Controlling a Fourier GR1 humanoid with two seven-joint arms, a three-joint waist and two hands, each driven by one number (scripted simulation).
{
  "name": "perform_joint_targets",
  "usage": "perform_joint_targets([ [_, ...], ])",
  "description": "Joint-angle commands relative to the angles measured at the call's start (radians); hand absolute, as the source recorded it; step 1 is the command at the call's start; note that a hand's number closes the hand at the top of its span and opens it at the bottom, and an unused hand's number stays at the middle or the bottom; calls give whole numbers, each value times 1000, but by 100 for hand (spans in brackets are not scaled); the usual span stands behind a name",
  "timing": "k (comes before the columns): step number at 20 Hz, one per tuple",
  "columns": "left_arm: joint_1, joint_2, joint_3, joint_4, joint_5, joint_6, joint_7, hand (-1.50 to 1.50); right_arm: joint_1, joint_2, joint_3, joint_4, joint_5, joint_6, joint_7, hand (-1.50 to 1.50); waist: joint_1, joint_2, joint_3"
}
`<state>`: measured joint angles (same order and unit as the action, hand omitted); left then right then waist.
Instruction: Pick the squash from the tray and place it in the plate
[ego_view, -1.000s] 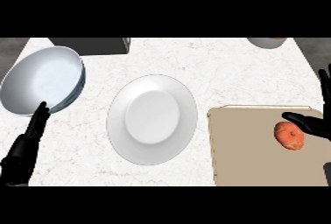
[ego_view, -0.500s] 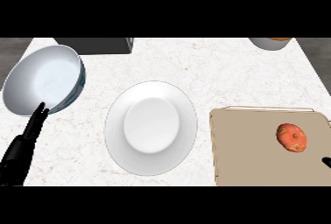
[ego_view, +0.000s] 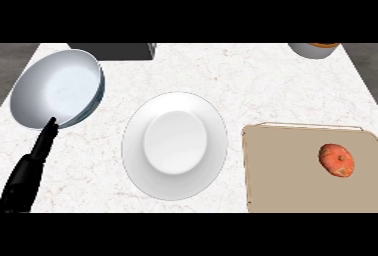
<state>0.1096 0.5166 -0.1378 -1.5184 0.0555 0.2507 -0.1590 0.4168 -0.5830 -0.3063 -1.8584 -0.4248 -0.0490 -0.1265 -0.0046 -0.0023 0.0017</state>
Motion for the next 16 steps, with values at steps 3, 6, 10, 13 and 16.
perform_joint_targets([
  [3, -32, -5, 19, 43, 5, -27, 35, 0, 8, -145, 4, 13, 72, 58, 187, -150, 1, 4, -3],
  [6, -3, -19, 0, 11, -30, -8, 41, 0, -68, -213, 16, 77, 72, 105, 284, -150, 12, 4, -2],
  [10, -77, -27, 28, 87, -32, -36, 34, 0, -126, -235, 66, 153, 110, 195, 297, -150, 7, 5, -2],
  [13, -39, -42, 32, 86, -30, -53, 4, 0, -217, -221, 129, 230, 153, 211, 339, -150, 14, 5, -2],
  [16, -24, -37, 36, 9, -17, -59, 54, 0, -274, -265, 163, 343, 203, 291, 316, -150, 25, 5, -1],
])
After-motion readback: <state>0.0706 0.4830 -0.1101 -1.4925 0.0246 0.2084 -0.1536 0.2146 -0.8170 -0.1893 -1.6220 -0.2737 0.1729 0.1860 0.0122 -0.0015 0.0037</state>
